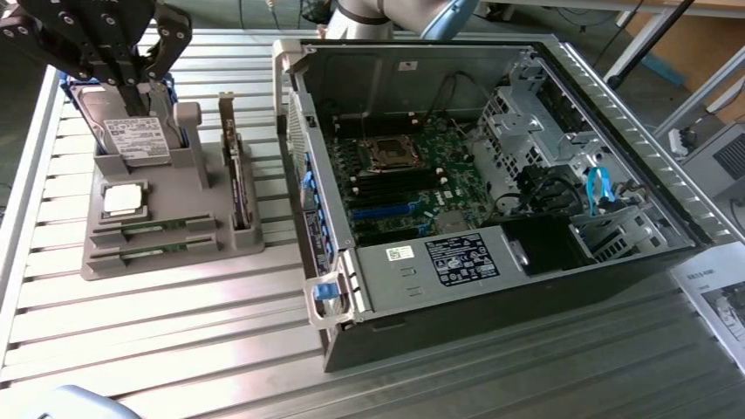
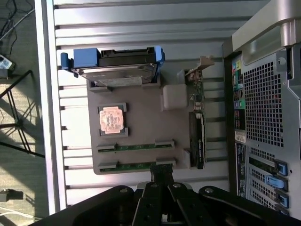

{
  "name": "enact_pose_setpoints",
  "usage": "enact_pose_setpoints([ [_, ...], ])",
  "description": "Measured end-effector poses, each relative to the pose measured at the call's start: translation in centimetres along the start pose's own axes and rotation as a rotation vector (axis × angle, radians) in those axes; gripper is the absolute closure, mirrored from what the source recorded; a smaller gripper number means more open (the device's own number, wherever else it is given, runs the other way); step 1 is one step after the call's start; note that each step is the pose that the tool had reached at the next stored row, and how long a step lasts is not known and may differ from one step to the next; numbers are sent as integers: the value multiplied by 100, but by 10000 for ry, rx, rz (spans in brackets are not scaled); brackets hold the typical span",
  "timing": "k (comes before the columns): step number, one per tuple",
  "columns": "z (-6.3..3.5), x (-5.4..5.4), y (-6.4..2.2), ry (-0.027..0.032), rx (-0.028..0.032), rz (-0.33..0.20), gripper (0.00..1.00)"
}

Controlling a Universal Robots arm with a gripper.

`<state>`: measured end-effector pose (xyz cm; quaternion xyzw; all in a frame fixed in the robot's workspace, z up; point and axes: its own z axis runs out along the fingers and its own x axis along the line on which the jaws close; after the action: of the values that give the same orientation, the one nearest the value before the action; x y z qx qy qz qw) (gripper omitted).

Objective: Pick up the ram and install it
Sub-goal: 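Pick up the ram and move it above insertion slot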

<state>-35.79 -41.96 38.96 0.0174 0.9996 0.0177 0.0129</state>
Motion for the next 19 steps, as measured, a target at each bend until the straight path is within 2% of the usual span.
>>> enact_pose_setpoints([
  [19, 0, 0, 0, 106, -74, -2939, 90],
])
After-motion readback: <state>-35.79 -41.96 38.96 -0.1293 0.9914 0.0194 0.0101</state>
